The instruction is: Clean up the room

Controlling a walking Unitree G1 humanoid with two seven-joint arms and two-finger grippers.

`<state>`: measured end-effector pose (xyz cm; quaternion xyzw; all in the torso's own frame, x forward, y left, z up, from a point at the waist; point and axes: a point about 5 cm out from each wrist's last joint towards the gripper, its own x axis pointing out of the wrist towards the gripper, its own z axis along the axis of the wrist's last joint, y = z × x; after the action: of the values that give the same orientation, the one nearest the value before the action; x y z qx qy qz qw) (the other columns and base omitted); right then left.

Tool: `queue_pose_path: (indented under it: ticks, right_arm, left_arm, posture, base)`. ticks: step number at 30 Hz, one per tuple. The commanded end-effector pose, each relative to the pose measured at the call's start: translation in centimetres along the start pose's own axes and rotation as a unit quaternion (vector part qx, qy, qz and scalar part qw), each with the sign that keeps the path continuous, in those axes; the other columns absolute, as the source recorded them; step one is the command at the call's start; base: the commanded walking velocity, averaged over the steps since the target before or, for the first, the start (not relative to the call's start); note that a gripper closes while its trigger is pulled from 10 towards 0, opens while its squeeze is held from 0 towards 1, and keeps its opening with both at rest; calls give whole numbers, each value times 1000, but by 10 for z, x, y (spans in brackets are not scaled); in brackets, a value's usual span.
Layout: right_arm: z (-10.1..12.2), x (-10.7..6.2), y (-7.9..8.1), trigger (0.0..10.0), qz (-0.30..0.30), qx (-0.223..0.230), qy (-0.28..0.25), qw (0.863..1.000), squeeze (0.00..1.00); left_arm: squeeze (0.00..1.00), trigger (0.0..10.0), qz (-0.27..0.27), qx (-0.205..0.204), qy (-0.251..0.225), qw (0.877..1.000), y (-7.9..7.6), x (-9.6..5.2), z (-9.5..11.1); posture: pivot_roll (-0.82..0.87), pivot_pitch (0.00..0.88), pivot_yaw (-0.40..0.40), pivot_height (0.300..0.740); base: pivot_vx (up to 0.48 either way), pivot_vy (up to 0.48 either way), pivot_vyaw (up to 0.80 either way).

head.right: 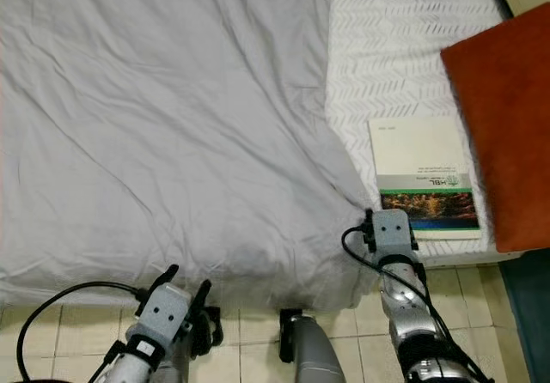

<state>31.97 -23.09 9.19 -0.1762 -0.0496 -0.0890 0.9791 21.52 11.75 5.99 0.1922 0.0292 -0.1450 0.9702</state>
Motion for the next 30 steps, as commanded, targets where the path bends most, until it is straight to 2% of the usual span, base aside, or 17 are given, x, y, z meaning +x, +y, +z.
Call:
queue_pose_path:
  ticks: [1, 2, 5, 8, 9, 11, 13, 15, 16, 18, 20, 21, 22, 24, 27, 29, 30]
  right_arm:
    - [-7, -10, -1, 10000, -3, 1, 3, 1000, 1000]
    - [-7, -14, 1, 10000, 1, 19, 2, 1000, 1000]
    - [-13, -22, 6, 10000, 10, 68, 18, 997, 1000]
    - [-18, -41, 12, 10000, -2, 131, 31, 991, 1000]
    - [-18, -41, 12, 10000, -2, 131, 31, 991, 1000]
    - [-18, -52, 14, 10000, -7, 140, 29, 990, 1000]
    - [-17, -62, 15, 10000, -14, 142, 24, 989, 1000]
    - [-17, -65, 15, 10000, -19, 143, 23, 989, 1000]
    - [-19, -72, 14, 10000, -24, 151, 30, 988, 1000]
    - [-20, -73, 13, 10000, -20, 158, 40, 987, 1000]
    - [-23, -76, 13, 10000, -14, 157, 54, 986, 1000]
    - [-24, -77, 14, 10000, -14, 171, 59, 983, 0]
    - [-25, -75, 14, 10000, -19, 192, 64, 979, 0]
    - [-25, -74, 14, 10000, -22, 198, 66, 978, 0]
    - [-21, -78, 5, 10000, -49, 202, 55, 977, 0]
    - [-22, -87, -8, 10000, -71, 197, 57, 976, 0]
    - [-22, -87, -8, 10000, -71, 197, 57, 976, 0]
  left_arm:
    - [0, 10000, -7, -16, 38, 999, -5, -2, -16]
    - [0, 10000, -2, -30, 40, 999, -1, 1, -16]
    - [0, 10000, 4, -36, 37, 999, 7, 16, -18]
    - [0, 10000, 11, -38, 18, 999, 23, 33, -11]
    - [0, 10000, 11, -38, 18, 999, 23, 33, -11]
    - [0, 10000, 10, -29, 1, 1000, 30, 43, -3]
    - [0, 10000, 5, -15, -17, 1000, 36, 50, 6]
    - [0, 10000, 4, -13, -23, 1000, 39, 54, 10]
    - [0, 10000, 14, -25, -31, 999, 47, 56, 14]
    - [0, 10000, 25, -41, -31, 998, 52, 60, 14]
    - [0, 10000, 44, -81, -23, 995, 58, 56, 11]
    - [0, 10000, 48, -97, -22, 994, 59, 55, 12]
    - [0, 10000, 47, -109, -24, 993, 58, 57, 13]
    - [0, 10000, 46, -110, -26, 992, 57, 59, 14]
    - [0, 10000, 49, -120, -40, 991, 59, 60, 20]
    - [0, 10000, 54, -129, -53, 989, 66, 56, 30]
    - [0, 10000, 54, -129, -53, 989, 66, 56, 30]
  posture:
    - [46, 280, -99, 740]
    - [37, 257, -100, 740]
    - [18, 160, -95, 740]
    - [23, 98, -84, 740]
    - [23, 98, -84, 740]
    - [25, 36, -66, 740]
    - [20, 9, -56, 740]
    - [9, 0, -46, 740]
    - [0, 0, -39, 740]
    - [-14, 0, -27, 740]
    - [-18, 0, -22, 740]
    - [-18, 0, -22, 740]
    - [-16, 0, -21, 740]
    - [-15, 0, -21, 740]
    - [-10, 0, -17, 740]
    - [-3, 0, -10, 740]
    - [-3, 0, -10, 740]
  base:
    - [0, 0, 0]
    - [0, 0, 0]
    - [0, 0, 0]
    - [0, 0, 0]
    - [0, 0, 0]
    - [0, 0, 0]
    - [0, 0, 0]
    - [0, 0, 0]
    - [0, 0, 0]
    - [0, 0, 0]
    - [0, 0, 0]
    - [0, 0, 0]
    - [0, 0, 0]
    - [0, 0, 0]
    - [0, 0, 0]
    - [0, 0, 0]
    - [0, 0, 0]
